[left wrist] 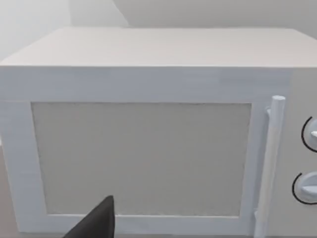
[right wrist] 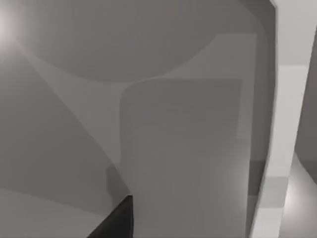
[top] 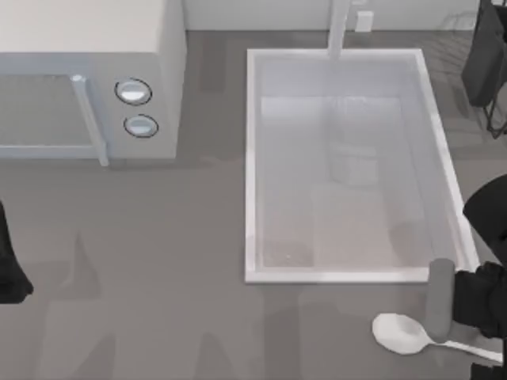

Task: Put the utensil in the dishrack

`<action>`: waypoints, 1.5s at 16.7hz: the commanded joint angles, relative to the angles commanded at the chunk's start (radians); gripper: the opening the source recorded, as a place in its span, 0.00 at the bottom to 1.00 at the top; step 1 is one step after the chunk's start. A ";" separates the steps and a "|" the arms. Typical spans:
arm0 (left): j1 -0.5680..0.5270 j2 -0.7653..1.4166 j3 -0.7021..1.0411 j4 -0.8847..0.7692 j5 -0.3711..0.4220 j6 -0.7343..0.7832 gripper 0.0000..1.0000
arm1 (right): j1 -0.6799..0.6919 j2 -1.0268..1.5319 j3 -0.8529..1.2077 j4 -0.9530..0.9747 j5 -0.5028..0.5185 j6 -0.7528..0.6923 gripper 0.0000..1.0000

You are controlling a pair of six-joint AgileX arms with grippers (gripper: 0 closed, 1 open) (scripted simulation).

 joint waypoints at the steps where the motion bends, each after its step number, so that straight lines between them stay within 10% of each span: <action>1: 0.000 0.000 0.000 0.000 0.000 0.000 1.00 | 0.000 0.000 0.000 0.000 0.000 0.000 0.17; 4: 0.000 0.000 0.000 0.000 0.000 0.000 1.00 | 0.000 0.000 0.000 0.000 0.000 0.000 0.00; 11: 0.000 0.000 0.000 0.000 0.000 0.000 1.00 | 0.000 0.000 0.000 0.000 0.000 0.000 0.00; 25: 0.000 0.000 0.000 0.000 0.000 0.000 1.00 | -0.005 -0.176 0.577 -0.790 -0.014 0.000 0.00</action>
